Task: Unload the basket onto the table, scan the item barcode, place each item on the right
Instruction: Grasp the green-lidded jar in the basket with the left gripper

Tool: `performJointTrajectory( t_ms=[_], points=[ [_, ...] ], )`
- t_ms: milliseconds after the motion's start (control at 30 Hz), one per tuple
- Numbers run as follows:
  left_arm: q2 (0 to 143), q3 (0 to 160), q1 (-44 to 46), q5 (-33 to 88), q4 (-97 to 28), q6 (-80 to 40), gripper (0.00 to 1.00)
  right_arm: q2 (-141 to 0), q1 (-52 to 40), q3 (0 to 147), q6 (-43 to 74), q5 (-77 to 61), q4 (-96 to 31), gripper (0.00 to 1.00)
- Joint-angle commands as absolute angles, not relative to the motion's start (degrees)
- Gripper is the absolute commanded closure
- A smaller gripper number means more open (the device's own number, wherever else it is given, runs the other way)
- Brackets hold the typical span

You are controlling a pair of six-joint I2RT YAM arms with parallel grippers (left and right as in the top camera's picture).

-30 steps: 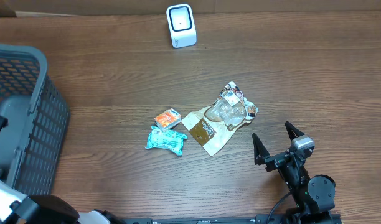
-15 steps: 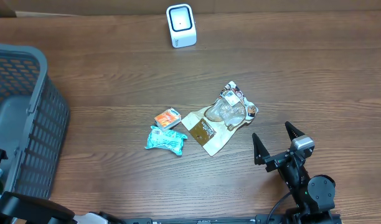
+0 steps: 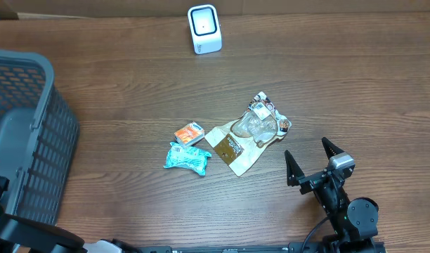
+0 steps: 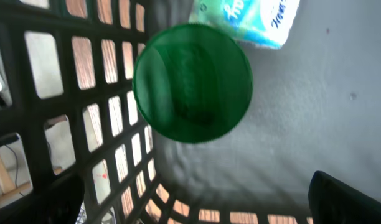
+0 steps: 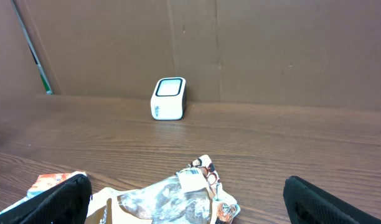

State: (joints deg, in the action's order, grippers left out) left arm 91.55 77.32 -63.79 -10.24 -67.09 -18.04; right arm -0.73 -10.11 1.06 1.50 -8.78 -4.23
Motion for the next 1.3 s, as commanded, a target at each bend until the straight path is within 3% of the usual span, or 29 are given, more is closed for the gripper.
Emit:
performJointTrajectory(
  t_ms=[0, 733, 867, 1267],
  points=[
    [91.55, 76.79, -64.16, -13.93, -65.87, -18.2, 0.0, -0.23, -9.89, 0.47, 1.52, -8.86, -3.99, 0.0],
    [100.51, 75.9, -64.16, -13.93, -57.98, -17.76, 0.0, -0.23, -9.89, 0.47, 1.52, -8.86, -3.99, 0.0],
    [100.51, 75.9, -64.16, -12.27, -56.82, -18.33, 0.07, -0.23, -9.89, 0.47, 1.52, -8.86, -3.99, 0.0],
    [100.99, 75.29, -64.05, -7.42, -55.59, -18.39, 0.11, -0.23, -9.89, 0.47, 1.54, -8.86, -3.99, 0.0]
  ],
)
